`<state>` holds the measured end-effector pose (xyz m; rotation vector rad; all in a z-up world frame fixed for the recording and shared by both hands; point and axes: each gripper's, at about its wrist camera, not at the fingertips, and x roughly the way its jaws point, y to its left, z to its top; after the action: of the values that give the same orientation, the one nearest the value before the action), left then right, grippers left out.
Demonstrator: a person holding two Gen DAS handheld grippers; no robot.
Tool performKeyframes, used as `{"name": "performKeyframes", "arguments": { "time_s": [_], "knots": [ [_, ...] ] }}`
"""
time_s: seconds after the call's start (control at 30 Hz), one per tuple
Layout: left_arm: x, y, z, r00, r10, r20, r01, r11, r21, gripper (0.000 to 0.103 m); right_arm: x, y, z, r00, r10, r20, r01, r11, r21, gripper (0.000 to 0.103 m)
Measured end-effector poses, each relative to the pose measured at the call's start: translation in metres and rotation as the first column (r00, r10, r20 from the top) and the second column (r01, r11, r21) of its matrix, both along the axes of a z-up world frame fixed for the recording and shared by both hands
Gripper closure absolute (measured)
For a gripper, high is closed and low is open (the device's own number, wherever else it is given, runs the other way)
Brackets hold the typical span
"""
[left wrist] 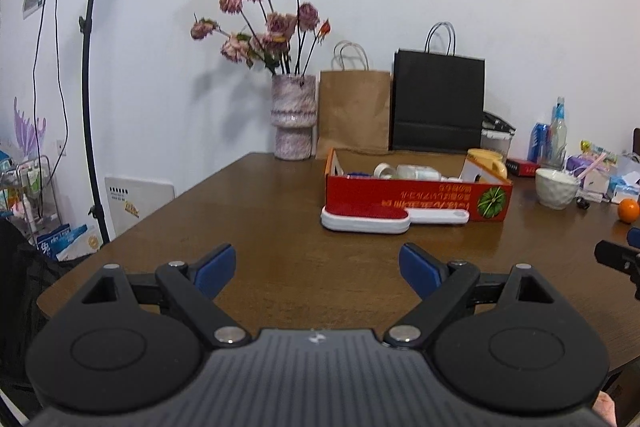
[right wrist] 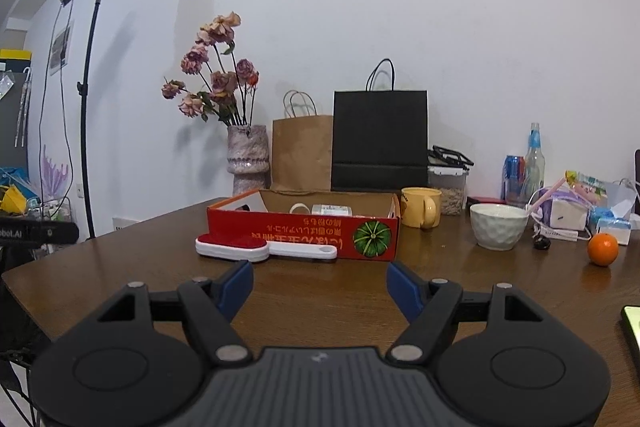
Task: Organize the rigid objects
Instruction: 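Move both tools back toward the red lint roller brush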
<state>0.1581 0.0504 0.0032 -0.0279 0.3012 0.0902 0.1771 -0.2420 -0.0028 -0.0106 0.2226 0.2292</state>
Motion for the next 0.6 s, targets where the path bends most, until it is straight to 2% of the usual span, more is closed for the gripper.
{"name": "performKeyframes", "arguments": {
  "time_s": [0.17, 0.3, 0.47, 0.6],
  "knots": [
    [0.028, 0.001, -0.009, 0.999, 0.013, -0.052, -0.013, 1.0, 0.01, 0.012, 0.027, -0.002, -0.004, 0.999, 0.005, -0.039, -0.004, 1.0, 0.011, 0.03],
    [0.064, 0.004, -0.018, 0.991, 0.046, -0.124, -0.042, 0.999, 0.033, 0.012, 0.058, -0.005, -0.001, 0.997, 0.023, -0.067, -0.022, 1.0, 0.019, 0.03],
    [0.118, 0.011, -0.019, 0.981, 0.031, -0.192, -0.026, 0.999, 0.03, 0.012, 0.122, -0.011, 0.005, 0.981, 0.087, -0.171, -0.078, 0.995, 0.058, 0.037],
    [0.162, 0.017, -0.014, 0.974, -0.021, -0.226, 0.018, 1.0, -0.013, 0.012, 0.178, -0.012, 0.006, 0.963, 0.128, -0.237, -0.11, 0.99, 0.09, 0.038]
  ]
}}
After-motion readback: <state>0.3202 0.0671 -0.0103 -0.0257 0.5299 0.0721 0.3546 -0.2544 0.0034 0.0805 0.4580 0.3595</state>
